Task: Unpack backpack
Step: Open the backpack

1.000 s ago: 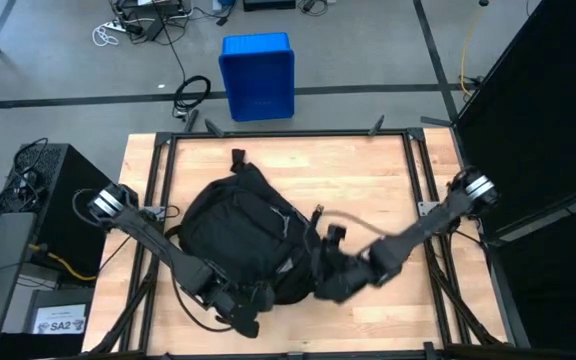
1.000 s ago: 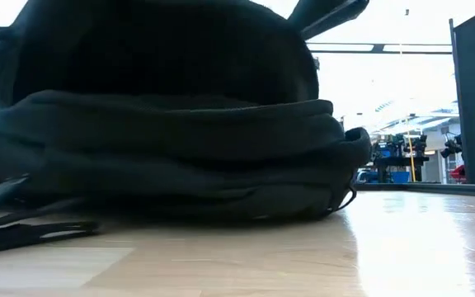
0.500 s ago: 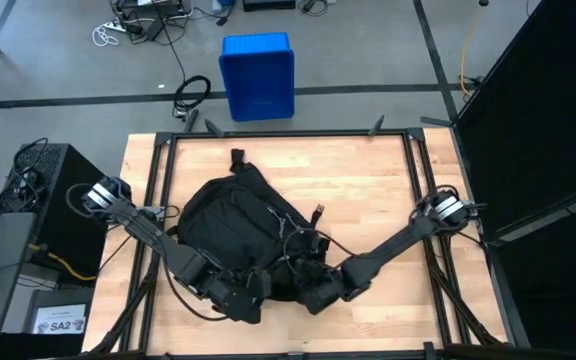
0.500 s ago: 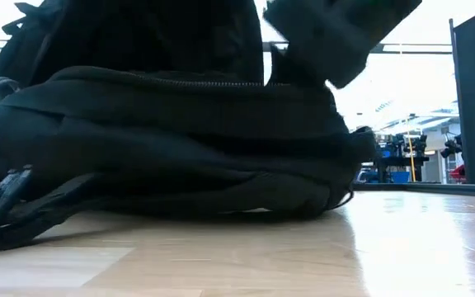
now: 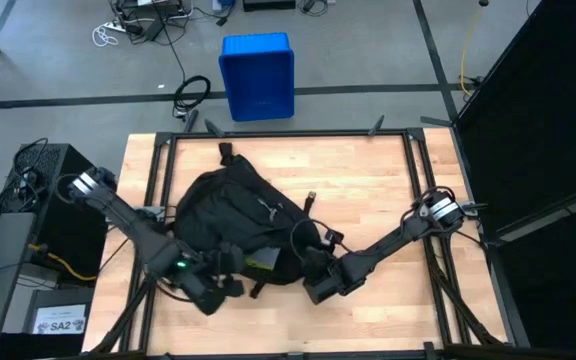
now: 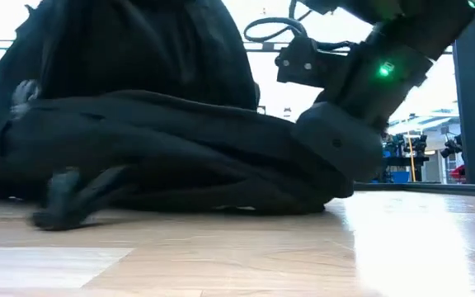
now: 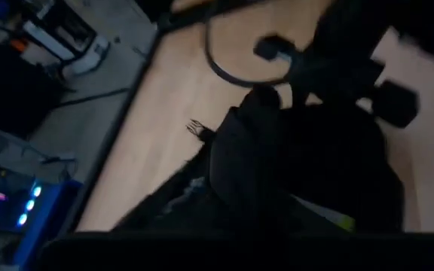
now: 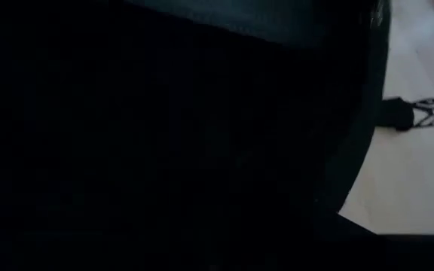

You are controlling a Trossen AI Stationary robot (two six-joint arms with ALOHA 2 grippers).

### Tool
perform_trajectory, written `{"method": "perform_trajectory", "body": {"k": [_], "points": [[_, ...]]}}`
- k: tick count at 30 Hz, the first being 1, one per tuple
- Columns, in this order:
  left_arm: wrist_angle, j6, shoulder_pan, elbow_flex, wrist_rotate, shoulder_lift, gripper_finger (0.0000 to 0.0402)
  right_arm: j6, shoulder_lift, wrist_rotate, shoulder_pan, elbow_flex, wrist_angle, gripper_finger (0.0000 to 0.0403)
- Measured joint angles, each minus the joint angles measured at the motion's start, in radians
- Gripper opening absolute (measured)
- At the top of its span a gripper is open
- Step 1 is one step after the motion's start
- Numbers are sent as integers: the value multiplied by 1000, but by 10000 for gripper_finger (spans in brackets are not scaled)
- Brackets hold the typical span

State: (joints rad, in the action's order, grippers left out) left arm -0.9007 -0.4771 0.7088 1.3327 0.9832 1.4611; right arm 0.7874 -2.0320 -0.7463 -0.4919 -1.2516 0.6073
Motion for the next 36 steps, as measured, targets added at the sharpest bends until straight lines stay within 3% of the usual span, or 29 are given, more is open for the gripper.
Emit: {"method": "perform_trajectory", "body": {"k": [4, 13, 22, 28, 36], "points": [[-100, -60, 29, -2, 86, -84, 0, 78, 5, -3, -2, 80, -64, 54], [-469, -376, 47, -3, 223, -237, 0, 114, 7, -16, -10, 131, -118, 46], [-627, -527, 47, -19, 250, -371, 0, 126, 6, -2, -12, 131, -119, 3], [-625, -664, 60, -193, 262, -458, 0, 126, 6, -8, -13, 133, -122, 2], [-572, -998, 123, -510, 263, -683, 0, 110, 5, -10, -14, 134, -128, 1]]}}
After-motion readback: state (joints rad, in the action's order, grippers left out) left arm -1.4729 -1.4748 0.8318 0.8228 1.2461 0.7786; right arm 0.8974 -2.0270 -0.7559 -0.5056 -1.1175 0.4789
